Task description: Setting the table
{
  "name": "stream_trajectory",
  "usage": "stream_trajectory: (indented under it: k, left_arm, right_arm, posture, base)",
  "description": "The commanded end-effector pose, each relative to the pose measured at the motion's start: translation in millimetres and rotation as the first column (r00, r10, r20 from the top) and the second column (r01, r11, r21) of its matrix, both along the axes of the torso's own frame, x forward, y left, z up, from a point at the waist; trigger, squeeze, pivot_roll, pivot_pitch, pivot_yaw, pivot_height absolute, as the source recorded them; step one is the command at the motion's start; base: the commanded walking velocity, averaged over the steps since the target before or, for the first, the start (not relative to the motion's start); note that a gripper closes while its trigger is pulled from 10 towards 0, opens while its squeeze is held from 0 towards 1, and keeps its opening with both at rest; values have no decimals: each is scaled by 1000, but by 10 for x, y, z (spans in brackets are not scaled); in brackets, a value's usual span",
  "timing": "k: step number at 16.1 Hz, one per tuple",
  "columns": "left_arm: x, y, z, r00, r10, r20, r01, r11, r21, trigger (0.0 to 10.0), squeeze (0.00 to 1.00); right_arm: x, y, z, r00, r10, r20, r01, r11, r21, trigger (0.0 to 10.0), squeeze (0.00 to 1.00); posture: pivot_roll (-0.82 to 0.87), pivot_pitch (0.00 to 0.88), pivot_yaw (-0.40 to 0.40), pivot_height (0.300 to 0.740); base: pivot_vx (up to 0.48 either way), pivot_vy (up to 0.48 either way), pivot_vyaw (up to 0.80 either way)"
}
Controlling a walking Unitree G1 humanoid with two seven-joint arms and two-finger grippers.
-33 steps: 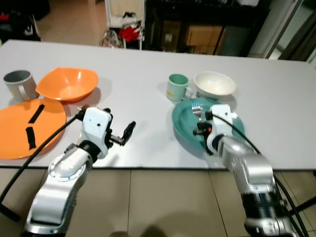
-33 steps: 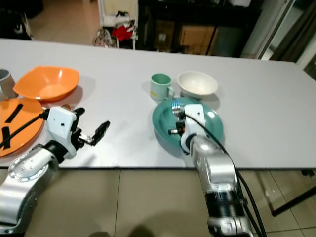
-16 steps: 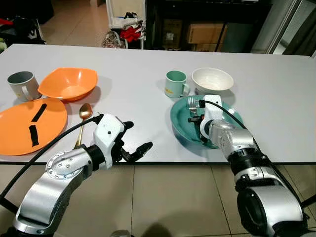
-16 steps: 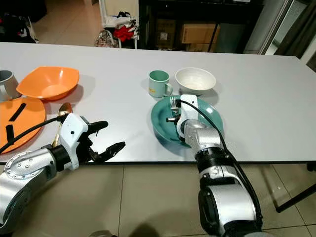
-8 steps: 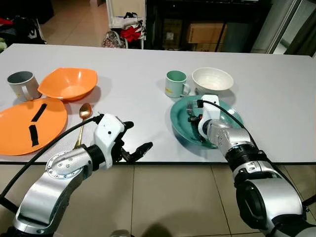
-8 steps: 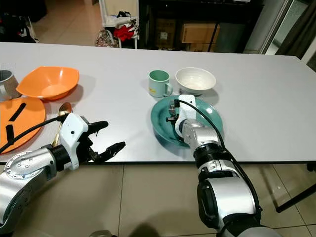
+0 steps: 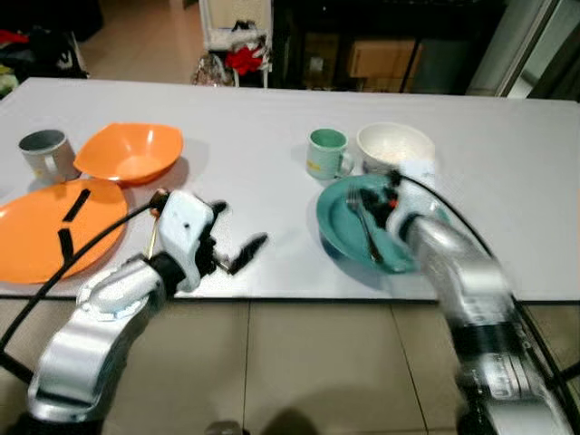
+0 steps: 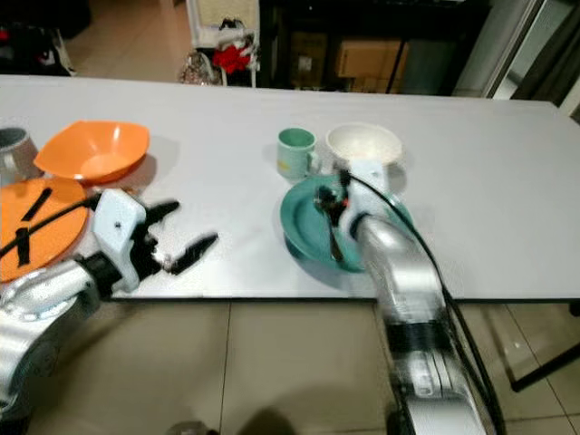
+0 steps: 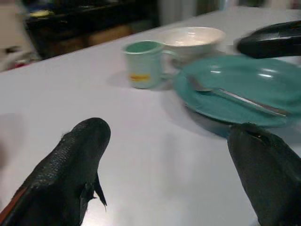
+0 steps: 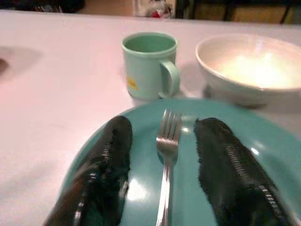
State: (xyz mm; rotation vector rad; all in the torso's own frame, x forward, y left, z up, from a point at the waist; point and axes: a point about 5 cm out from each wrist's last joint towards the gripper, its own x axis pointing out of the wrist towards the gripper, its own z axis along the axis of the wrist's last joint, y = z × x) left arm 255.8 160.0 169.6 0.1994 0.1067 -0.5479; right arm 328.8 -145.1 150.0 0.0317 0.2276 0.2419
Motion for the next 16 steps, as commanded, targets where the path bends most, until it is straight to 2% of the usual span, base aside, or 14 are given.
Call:
stream_trajectory:
  k: [1, 2, 4, 5, 7, 9, 11, 16]
  left_arm:
    - [61, 94, -27, 985, 169, 22, -170, 985, 31, 10000, 0]
    - [65, 97, -36, 975, 217, 36, -218, 975, 32, 10000, 0]
    - [37, 48, -26, 971, 233, 55, -234, 972, 15, 10000, 0]
    - [19, 16, -2, 962, 262, 71, -261, 965, -17, 10000, 0]
    - [3, -17, 13, 955, 287, 73, -282, 957, -68, 10000, 0]
    - [0, -27, -5, 954, 293, 65, -288, 955, -69, 10000, 0]
    - [29, 3, -2, 943, 326, 67, -321, 944, -77, 10000, 0]
    - [50, -17, -34, 941, 335, 55, -330, 941, -80, 10000, 0]
  right_arm:
    - [-198, 146, 256, 983, 84, 160, -83, 996, -11, 10000, 1000]
    - [-298, 224, 299, 970, 122, 213, -119, 993, -25, 10000, 1000]
    - [-416, 245, 297, 956, 113, 272, -93, 992, -86, 10000, 1000]
    - [-504, 175, 250, 955, 44, 293, -17, 995, -94, 10000, 1000]
    - [-585, 127, 195, 955, 13, 295, 10, 997, -74, 10000, 1000]
    - [-627, 117, 169, 957, 1, 289, 15, 998, -53, 10000, 1000]
    - [-677, 114, 163, 942, -57, 329, 65, 998, -13, 10000, 1000]
    - [-654, 74, 194, 933, -102, 346, 105, 994, 10, 10000, 1000]
  posture:
    - [124, 0, 6, 740]
    - [130, 0, 4, 740]
    - [140, 0, -12, 740]
    - [140, 0, -21, 740]
    - [127, 0, -13, 740]
    - [124, 0, -10, 740]
    - [123, 0, -3, 740]
    - [125, 0, -15, 740]
  base:
    - [0, 0, 800]
    - [0, 0, 800]
    - [0, 0, 800]
    - [0, 0, 800]
    - [0, 0, 800]
    - [0, 0, 800]
    - [0, 0, 800]
    - [0, 0, 800]
